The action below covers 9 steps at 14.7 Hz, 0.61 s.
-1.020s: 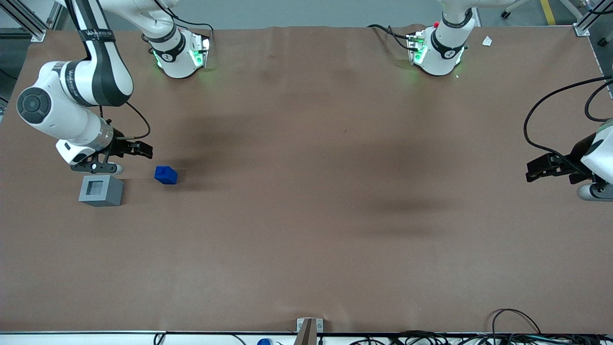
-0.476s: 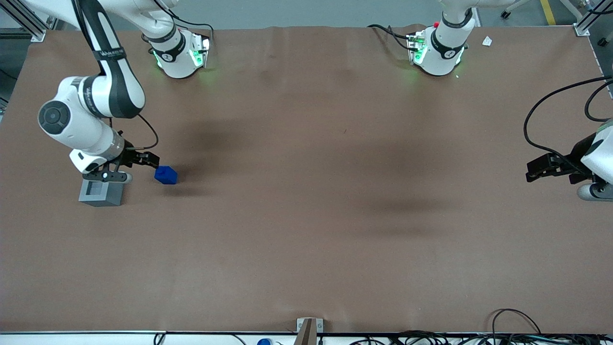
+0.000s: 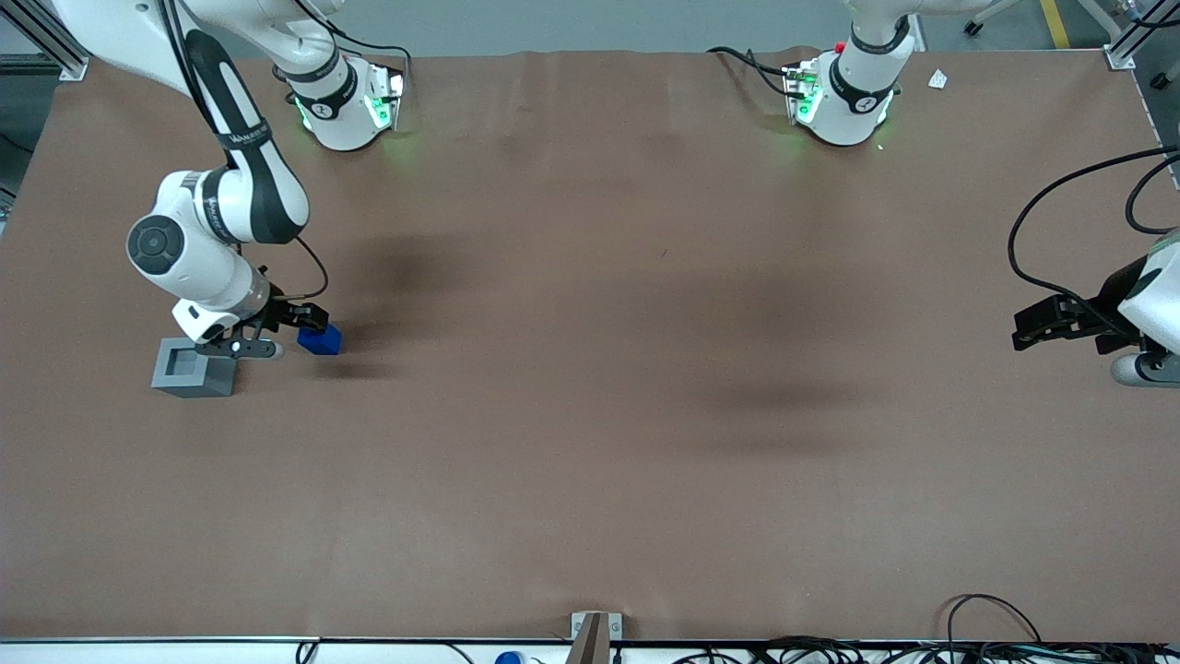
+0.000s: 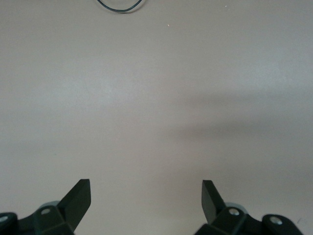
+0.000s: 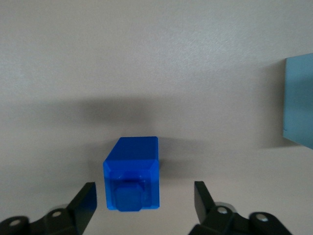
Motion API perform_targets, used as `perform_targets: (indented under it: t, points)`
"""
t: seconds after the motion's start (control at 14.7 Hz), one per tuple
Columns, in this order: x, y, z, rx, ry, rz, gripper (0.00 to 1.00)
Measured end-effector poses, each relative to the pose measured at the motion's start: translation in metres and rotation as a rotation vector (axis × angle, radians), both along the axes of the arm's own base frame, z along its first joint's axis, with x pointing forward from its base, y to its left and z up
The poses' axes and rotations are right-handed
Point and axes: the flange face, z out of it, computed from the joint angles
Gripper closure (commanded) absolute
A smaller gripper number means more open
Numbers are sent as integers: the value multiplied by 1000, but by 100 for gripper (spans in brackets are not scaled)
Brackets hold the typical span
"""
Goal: Insert blue part into gray base with right arm
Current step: 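Close the right gripper on the blue block and lift it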
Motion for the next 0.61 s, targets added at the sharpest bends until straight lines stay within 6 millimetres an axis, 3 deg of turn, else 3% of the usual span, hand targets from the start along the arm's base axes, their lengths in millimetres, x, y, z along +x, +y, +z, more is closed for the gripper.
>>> perform_targets:
  t: [0.2, 0.41, 0.61]
  points:
    - [-1, 2, -10, -3, 6, 4, 23]
    - [-2, 2, -18, -5, 18, 4, 39]
    - [-3, 2, -25, -6, 30, 5, 70]
